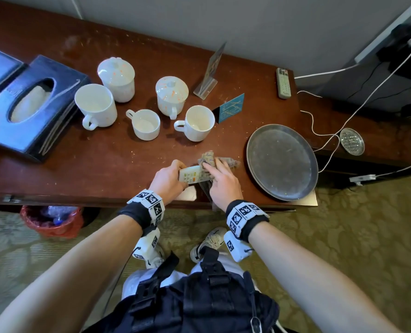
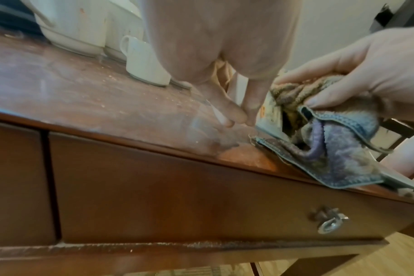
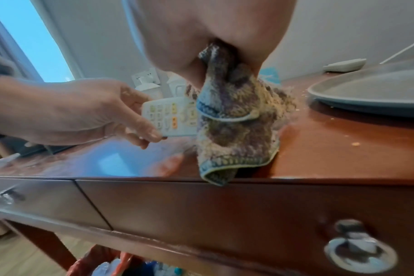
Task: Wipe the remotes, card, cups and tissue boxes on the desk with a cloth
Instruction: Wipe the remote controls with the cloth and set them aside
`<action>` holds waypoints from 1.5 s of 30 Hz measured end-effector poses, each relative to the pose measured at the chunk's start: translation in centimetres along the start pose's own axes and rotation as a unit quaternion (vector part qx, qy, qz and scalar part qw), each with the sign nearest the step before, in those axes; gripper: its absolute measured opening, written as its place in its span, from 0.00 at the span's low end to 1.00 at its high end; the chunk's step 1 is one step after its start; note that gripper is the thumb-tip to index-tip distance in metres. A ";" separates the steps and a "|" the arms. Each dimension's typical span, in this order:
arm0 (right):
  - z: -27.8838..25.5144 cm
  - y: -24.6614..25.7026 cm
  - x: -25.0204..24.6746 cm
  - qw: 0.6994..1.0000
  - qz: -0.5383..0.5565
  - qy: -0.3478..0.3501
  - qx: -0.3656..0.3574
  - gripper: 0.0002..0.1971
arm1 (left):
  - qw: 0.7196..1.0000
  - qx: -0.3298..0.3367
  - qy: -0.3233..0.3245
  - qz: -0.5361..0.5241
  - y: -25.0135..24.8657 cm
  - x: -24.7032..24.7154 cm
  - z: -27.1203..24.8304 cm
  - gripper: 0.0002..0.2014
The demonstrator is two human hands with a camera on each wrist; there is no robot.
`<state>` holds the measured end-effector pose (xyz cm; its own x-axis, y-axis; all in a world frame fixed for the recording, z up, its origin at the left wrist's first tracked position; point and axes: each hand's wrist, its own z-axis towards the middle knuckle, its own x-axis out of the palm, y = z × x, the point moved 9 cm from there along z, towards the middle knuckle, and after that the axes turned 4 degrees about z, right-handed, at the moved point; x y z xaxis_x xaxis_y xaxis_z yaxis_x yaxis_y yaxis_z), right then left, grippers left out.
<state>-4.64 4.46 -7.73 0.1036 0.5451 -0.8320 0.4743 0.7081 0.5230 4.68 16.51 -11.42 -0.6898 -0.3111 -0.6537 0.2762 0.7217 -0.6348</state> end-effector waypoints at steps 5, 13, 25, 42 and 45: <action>-0.2 2.8 0.1 0.997 0.028 -0.017 -0.065 0.34 | 0.999 0.014 -0.034 -0.023 -0.3 -1.2 -0.1 0.16; -0.1 0.8 -0.7 0.999 0.027 -0.026 -0.036 0.32 | 0.999 0.031 -0.028 -0.021 -0.9 -1.7 -0.4 0.13; 2.6 -2.9 -0.3 0.995 0.040 0.013 0.086 0.30 | 0.991 0.033 -0.009 0.128 1.0 -1.0 1.1 0.22; 1.8 -5.4 -5.5 0.992 0.050 -0.051 0.100 0.22 | 0.947 0.093 0.043 0.305 -3.4 0.1 4.0 0.28; 1.7 -6.1 -6.7 0.992 0.045 -0.063 0.098 0.21 | 0.947 0.078 0.074 0.304 -4.2 0.7 3.9 0.30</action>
<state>-6.74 -4.26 -5.63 0.2552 0.5335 -0.8064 0.6183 0.5512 0.5603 5.64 10.78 -10.84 -0.4546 0.2311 -0.8602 0.7395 0.6363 -0.2199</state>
